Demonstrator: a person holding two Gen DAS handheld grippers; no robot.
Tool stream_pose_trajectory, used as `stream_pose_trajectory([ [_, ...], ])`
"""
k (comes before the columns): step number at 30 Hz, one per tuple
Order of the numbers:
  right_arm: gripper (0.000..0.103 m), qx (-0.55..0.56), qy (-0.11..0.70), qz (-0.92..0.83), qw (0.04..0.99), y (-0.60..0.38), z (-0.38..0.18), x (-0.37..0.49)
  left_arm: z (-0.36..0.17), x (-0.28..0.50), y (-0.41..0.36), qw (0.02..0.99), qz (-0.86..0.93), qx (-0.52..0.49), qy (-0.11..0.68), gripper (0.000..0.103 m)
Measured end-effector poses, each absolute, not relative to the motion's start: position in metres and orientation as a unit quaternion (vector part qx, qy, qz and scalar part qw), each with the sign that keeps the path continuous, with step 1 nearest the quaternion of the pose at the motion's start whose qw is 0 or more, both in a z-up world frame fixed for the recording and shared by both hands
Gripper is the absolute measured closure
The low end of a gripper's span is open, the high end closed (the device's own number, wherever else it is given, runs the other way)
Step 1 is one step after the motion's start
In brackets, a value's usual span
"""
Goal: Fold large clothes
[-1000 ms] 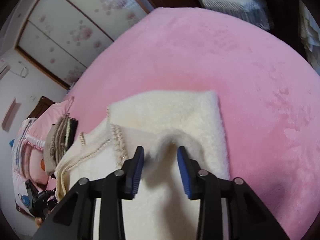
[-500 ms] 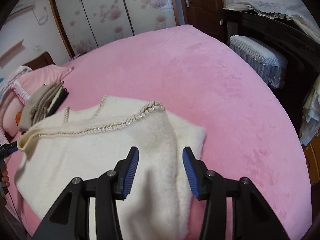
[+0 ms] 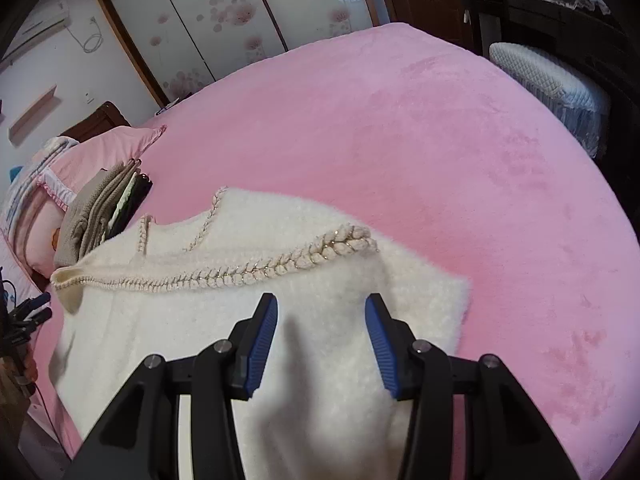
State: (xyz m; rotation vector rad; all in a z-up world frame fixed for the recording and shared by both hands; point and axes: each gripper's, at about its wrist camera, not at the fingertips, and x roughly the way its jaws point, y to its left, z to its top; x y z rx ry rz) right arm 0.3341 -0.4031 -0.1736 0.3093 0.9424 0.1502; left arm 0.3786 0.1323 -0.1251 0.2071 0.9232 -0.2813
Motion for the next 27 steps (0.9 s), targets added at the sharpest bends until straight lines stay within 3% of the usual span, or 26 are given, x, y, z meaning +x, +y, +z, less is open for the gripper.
stream_pose_trajectory([
  [13,0.057,0.133,0.446,0.058,0.883,-0.407,-0.167,0.346,-0.161,0.440,0.116,0.856,-0.105,0.119,0.492,0.019],
  [22,0.057,0.188,0.474,0.081,0.857,-0.427,-0.188,0.351,-0.170,0.450,0.127,0.854,-0.116,0.080,0.501,0.020],
  [23,0.057,0.194,0.476,0.086,0.853,-0.426,-0.189,0.353,-0.168,0.451,0.130,0.856,-0.114,0.065,0.499,0.024],
  [24,0.055,0.197,0.479,0.089,0.851,-0.424,-0.190,0.354,-0.167,0.451,0.134,0.858,-0.110,0.056,0.498,0.036],
  [25,0.055,0.191,0.482,0.084,0.851,-0.421,-0.190,0.355,-0.165,0.452,0.137,0.860,-0.108,0.045,0.497,0.055],
  [26,0.059,0.178,0.485,0.078,0.853,-0.417,-0.189,0.355,-0.163,0.452,0.142,0.861,-0.108,0.027,0.497,0.066],
  [27,0.076,0.159,0.488,0.073,0.855,-0.412,-0.188,0.355,-0.162,0.452,0.146,0.861,-0.107,0.015,0.498,0.081],
])
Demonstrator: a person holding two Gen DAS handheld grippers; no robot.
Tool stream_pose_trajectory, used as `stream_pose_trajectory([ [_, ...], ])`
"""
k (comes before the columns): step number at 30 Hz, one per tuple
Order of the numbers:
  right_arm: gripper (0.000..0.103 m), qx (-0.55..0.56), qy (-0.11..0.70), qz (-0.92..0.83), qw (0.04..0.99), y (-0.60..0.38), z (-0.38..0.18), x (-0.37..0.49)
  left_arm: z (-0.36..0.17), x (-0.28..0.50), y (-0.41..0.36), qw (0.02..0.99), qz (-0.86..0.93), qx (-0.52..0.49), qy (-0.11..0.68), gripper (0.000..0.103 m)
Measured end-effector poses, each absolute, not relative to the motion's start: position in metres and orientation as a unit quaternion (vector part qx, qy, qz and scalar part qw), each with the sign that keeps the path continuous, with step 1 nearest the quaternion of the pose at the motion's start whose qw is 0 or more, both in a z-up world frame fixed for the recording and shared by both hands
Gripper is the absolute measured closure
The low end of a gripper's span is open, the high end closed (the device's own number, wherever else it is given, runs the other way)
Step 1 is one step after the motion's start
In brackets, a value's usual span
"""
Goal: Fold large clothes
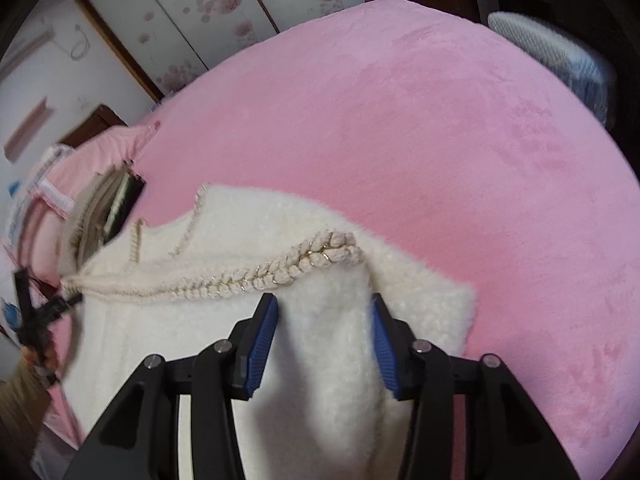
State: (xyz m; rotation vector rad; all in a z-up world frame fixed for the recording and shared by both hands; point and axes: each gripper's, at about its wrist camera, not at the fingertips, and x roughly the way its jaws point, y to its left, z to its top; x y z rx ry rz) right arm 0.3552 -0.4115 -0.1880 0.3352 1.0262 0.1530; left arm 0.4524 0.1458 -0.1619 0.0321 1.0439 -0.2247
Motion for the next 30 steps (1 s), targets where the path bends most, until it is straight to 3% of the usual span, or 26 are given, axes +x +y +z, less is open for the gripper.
stream_pose_trajectory([
  [1,0.086,0.137,0.489,0.073,0.858,-0.404,-0.185,0.354,-0.161,0.452,0.149,0.861,-0.106,0.004,0.498,0.082],
  [3,0.094,0.110,0.481,0.068,0.867,-0.396,-0.180,0.348,-0.159,0.448,0.149,0.865,-0.097,0.000,0.492,0.087],
  [12,0.096,0.085,0.365,0.027,0.927,-0.380,-0.125,0.287,-0.125,0.420,0.116,0.895,-0.010,0.057,0.441,0.093],
  [18,0.096,0.083,0.315,-0.005,0.945,-0.379,-0.089,0.294,-0.093,0.435,0.109,0.909,0.041,0.047,0.412,0.094],
  [23,0.096,0.079,0.320,-0.032,0.944,-0.377,-0.093,0.338,-0.101,0.470,0.105,0.907,0.072,0.049,0.412,0.094],
  [30,0.095,0.051,0.398,-0.090,0.911,-0.371,-0.160,0.392,-0.165,0.507,0.086,0.884,0.120,0.126,0.434,0.094],
])
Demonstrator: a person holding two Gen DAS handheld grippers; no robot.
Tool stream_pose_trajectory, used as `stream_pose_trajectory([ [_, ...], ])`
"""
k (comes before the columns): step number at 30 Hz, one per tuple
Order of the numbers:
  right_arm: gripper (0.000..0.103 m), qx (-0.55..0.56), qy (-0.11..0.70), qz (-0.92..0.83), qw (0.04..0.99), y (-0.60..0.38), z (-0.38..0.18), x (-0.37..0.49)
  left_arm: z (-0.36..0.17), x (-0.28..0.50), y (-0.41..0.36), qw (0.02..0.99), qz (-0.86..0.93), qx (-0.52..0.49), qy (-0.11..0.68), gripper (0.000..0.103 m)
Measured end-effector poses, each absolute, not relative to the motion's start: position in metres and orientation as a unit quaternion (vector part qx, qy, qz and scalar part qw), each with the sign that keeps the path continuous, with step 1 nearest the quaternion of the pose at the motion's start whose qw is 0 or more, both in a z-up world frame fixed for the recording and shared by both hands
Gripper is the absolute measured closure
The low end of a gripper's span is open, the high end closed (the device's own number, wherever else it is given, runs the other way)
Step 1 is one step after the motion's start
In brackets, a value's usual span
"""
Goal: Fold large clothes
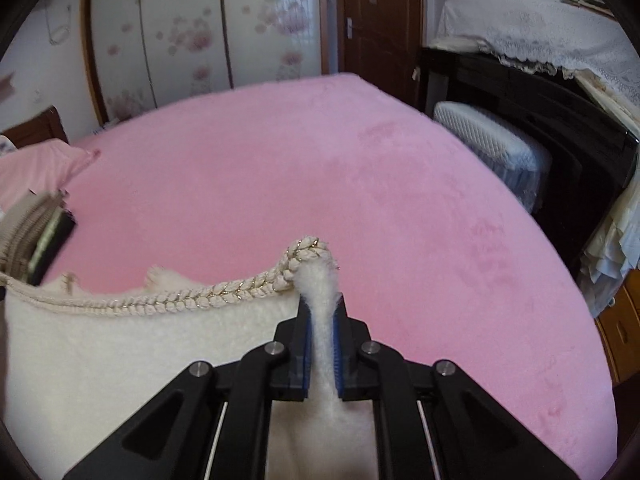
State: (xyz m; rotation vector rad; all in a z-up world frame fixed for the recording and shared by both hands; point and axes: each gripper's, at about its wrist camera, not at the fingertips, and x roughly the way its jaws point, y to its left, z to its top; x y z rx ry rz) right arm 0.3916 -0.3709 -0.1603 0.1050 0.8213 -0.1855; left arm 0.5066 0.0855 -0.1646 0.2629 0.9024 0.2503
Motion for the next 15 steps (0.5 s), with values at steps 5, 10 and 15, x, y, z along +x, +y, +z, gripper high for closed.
stream_pose_trajectory([
  [5,0.092,0.054,0.434,-0.107,0.893,-0.377,-0.189,0.396,-0.187,0.510,0.073,0.878,0.132,0.185,0.421,0.091],
  [10,0.075,0.104,0.457,-0.101,0.878,-0.395,-0.185,0.393,-0.182,0.510,0.069,0.874,0.126,0.191,0.429,0.060],
  [15,0.074,0.158,0.426,-0.083,0.887,-0.406,-0.151,0.363,-0.137,0.476,0.075,0.902,0.100,0.140,0.396,0.019],
])
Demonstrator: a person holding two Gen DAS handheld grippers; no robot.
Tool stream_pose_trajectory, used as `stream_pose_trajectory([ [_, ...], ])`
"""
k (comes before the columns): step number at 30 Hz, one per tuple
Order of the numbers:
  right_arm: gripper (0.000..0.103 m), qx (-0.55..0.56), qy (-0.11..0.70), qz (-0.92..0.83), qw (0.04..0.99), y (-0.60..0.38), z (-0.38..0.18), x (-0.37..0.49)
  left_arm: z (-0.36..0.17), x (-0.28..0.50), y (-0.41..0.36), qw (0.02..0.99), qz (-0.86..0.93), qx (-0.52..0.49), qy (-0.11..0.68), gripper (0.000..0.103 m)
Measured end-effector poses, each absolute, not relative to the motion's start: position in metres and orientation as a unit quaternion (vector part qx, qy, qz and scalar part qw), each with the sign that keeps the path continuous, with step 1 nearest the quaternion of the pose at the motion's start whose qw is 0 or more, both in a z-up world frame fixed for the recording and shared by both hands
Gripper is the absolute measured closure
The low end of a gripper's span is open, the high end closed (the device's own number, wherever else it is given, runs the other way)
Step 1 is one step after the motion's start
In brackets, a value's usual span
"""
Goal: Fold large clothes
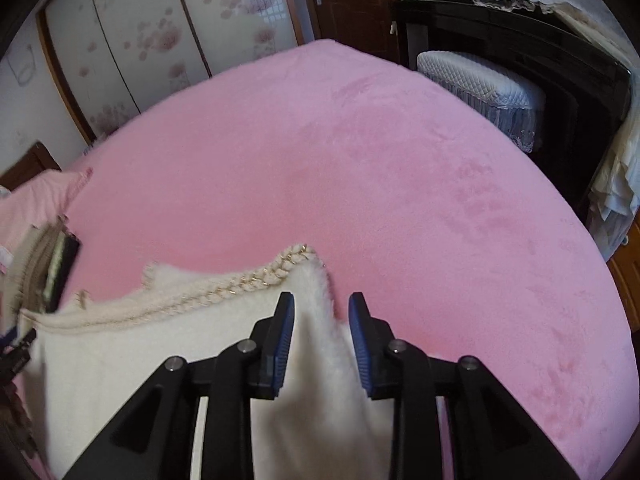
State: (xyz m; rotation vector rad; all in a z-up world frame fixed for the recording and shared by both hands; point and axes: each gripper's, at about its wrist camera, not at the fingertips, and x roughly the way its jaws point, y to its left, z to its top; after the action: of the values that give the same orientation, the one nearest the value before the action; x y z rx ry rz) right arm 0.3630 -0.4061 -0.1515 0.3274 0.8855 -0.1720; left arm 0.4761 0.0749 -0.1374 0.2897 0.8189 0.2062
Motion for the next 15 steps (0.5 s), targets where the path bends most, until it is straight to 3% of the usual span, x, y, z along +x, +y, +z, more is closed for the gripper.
stream_pose_trajectory([
  [5,0.060,0.166,0.384,-0.061,0.907,-0.387,-0.110,0.310,-0.080,0.403,0.066,0.932,0.092,0.106,0.334,0.012],
  [8,0.059,0.150,0.379,-0.039,0.912,-0.353,-0.102,0.276,-0.066,0.353,0.054,0.943,0.089,0.092,0.306,0.006],
  [15,0.059,0.075,0.373,0.021,0.925,-0.246,-0.113,0.210,-0.100,0.261,0.030,0.953,0.073,0.015,0.295,0.004],
])
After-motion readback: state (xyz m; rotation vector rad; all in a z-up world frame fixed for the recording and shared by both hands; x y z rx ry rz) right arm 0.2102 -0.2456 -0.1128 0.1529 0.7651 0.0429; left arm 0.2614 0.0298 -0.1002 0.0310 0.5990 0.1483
